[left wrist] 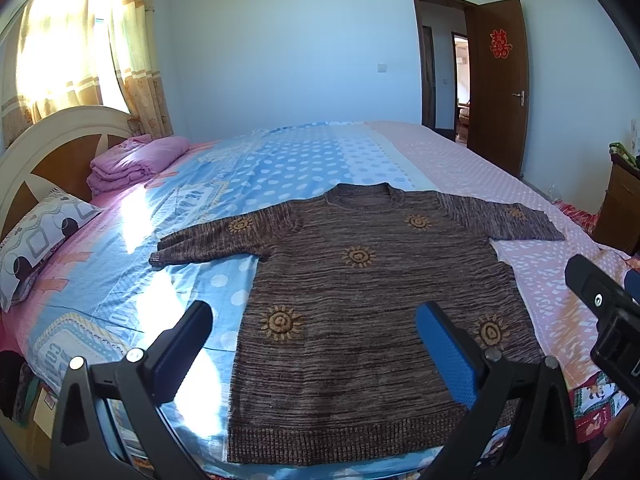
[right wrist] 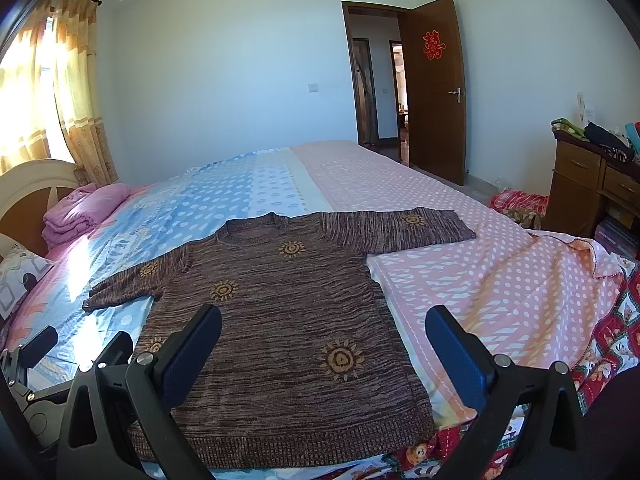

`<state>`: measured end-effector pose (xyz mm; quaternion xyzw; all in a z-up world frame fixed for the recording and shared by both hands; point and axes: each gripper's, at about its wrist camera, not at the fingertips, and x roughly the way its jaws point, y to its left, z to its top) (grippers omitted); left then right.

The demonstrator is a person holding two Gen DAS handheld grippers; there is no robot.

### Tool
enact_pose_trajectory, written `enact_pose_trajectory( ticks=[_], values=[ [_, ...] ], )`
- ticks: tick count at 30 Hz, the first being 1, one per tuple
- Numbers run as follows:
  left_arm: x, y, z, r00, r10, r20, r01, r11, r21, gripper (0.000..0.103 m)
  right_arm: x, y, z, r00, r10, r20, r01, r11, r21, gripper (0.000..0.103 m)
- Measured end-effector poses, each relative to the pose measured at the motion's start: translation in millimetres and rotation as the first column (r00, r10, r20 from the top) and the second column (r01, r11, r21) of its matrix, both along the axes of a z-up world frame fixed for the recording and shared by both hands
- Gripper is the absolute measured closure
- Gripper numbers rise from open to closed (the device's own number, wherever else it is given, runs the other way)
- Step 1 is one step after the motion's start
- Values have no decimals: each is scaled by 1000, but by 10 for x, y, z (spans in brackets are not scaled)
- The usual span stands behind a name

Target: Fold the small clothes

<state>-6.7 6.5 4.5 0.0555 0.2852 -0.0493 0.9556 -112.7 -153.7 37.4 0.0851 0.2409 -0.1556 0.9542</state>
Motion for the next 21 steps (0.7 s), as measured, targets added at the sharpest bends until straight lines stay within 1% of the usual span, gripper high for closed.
enact_pose_trajectory(
  ticks=[13,21],
  values=[
    [5,-1,-7,1000,1,-2,-1,1000,0,0,-2,-8,-12,1000,-2,-4,2,1000,0,1],
    [44,-18,-45,1000,-6,-13,5,1000,-9,0,24,-3,-25,1000,-11,-8,11,1000,-20,1]
  ],
)
